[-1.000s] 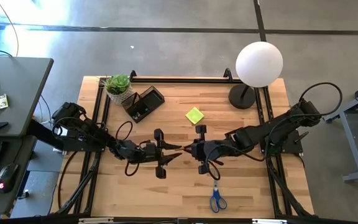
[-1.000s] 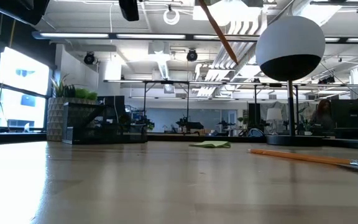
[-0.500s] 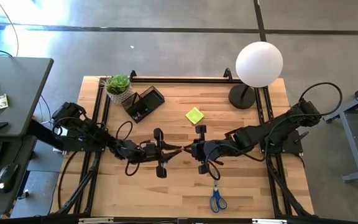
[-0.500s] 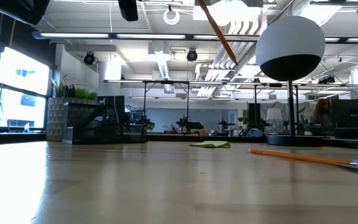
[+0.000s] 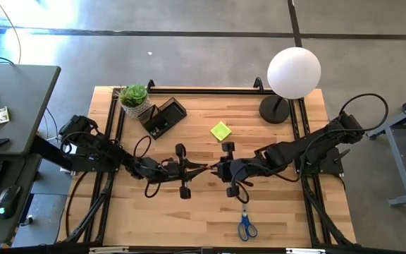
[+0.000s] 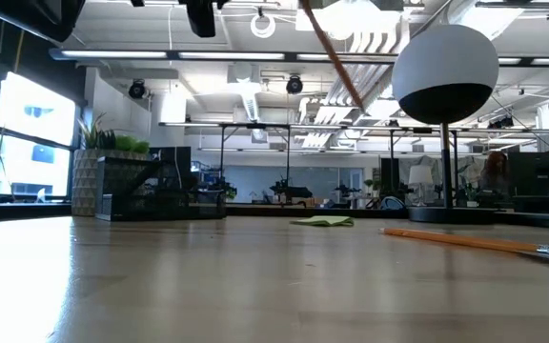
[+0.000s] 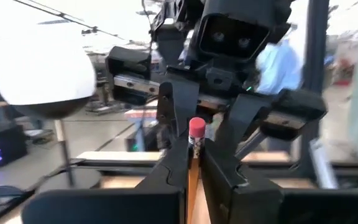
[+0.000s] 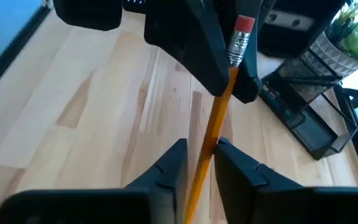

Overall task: Pick and place office supplies into organizer
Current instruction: Put the right yellow pencil into the desk organizer

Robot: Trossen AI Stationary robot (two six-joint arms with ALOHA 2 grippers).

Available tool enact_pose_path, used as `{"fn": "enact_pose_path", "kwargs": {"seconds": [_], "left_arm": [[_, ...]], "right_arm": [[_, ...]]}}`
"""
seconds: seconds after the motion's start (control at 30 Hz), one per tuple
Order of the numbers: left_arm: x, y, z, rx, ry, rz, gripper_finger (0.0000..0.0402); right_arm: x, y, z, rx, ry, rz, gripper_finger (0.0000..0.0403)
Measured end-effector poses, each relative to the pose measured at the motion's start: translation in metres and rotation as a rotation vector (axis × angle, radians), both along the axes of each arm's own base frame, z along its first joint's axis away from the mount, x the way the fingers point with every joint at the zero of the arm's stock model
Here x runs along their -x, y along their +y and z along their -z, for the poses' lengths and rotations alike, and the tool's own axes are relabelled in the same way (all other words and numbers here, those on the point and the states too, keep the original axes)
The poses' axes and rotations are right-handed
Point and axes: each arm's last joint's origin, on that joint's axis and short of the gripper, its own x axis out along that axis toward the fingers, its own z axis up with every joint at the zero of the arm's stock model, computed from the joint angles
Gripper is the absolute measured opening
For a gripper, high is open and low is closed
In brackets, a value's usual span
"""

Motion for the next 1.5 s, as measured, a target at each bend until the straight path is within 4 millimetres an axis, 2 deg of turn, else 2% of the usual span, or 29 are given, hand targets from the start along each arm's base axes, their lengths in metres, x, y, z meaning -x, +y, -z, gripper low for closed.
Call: {"fn": "enact_pose_path", "kwargs": {"seconds": [0.17, 0.23, 0.5, 0.63, 0.73, 0.9, 1.0, 1.2, 1.37, 1.5], "left_arm": [[0.003, 0.005, 0.002, -0.098, 0.139, -0.141, 0.0005], [0.008, 0.007, -0.002, -0.132, 0.199, -0.192, 0.0004], [0.051, 0.025, -0.041, -0.156, 0.367, -0.374, 0.0002], [0.080, 0.050, -0.054, -0.085, 0.436, -0.478, 0.0002], [0.100, 0.072, -0.058, -0.023, 0.471, -0.559, 0.0002], [0.121, 0.101, -0.054, 0.026, 0.473, -0.691, 0.0002], [0.133, 0.113, -0.046, 0.050, 0.470, -0.736, 0.0002], [0.151, 0.115, -0.029, 0.097, 0.433, -0.735, 0.0002], [0.155, 0.113, -0.042, 0.067, 0.348, -0.656, 0.0002], [0.162, 0.114, -0.050, 0.019, 0.359, -0.696, 0.0002]], "right_arm": [[0.004, 0.001, 0.005, -0.041, 0.054, 0.013, 0.0115], [0.005, 0.000, 0.012, -0.085, 0.083, 0.024, 0.0129], [0.014, -0.002, 0.053, -0.131, 0.167, 0.070, 0.0160], [0.012, -0.001, 0.067, -0.164, 0.084, 0.061, 0.0158], [0.010, 0.001, 0.078, -0.205, -0.038, -0.010, 0.0151], [0.008, -0.007, 0.086, -0.202, -0.264, -0.075, 0.0137], [0.006, -0.015, 0.087, -0.196, -0.331, -0.062, 0.0131], [0.004, -0.026, 0.091, -0.180, -0.300, -0.026, 0.0124], [0.003, -0.033, 0.092, -0.173, -0.285, -0.004, 0.0121], [0.003, -0.037, 0.094, -0.186, -0.271, 0.017, 0.0122]]}}
